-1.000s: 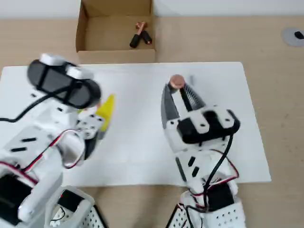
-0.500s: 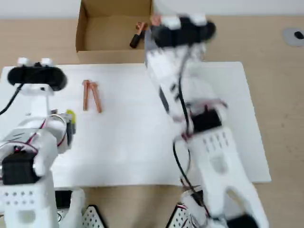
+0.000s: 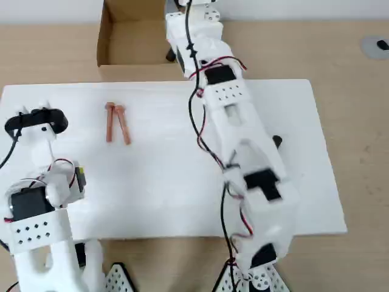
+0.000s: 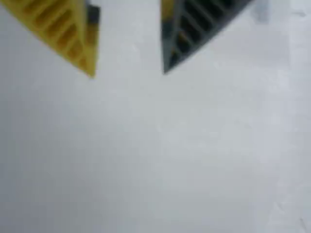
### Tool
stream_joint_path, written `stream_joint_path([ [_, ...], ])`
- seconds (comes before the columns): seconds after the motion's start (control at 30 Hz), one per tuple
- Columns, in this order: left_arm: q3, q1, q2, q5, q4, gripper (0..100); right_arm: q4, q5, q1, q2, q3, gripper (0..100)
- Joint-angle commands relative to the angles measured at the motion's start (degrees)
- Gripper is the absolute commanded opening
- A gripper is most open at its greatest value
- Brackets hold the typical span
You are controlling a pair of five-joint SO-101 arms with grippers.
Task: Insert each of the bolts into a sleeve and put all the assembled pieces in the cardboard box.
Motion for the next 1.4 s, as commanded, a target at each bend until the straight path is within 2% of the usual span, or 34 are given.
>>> stream_joint_path([
  [0.0,0.44,-0.88,-0.4,-0.18,-0.7,10,-3.08,-0.7,1.19,9.01,-13.05,0.9],
  [0.17,1.76,-0.88,-0.48,0.18,-0.7,10,-1.67,-0.62,0.84,20.88,-22.29,0.9],
  [0.37,1.67,-0.44,-0.48,0.0,-0.97,4,3.25,2.46,1.36,32.75,-30.99,1.2],
  [0.7,1.67,-0.35,-0.48,-0.18,-1.05,4,13.36,4.4,1.89,42.15,-44.09,1.4],
  [0.8,1.67,-0.35,-0.48,-0.26,-1.05,4,16.0,4.48,1.89,43.21,-46.81,7.2],
  [0.93,1.76,-0.35,-0.48,-4.92,-0.79,4,19.25,4.31,1.89,43.65,-49.63,20.0],
  [1.03,1.67,-0.35,-0.48,-6.51,-1.05,5,22.42,4.31,1.8,43.56,-51.82,25.3],
  [1.17,1.14,-0.35,-0.4,-6.42,-1.32,14,25.41,4.31,1.71,43.38,-54.46,27.8],
  [1.37,-4.04,-0.26,0.75,-4.4,-5.45,15,37.27,4.31,0.48,43.38,-67.56,27.7],
])
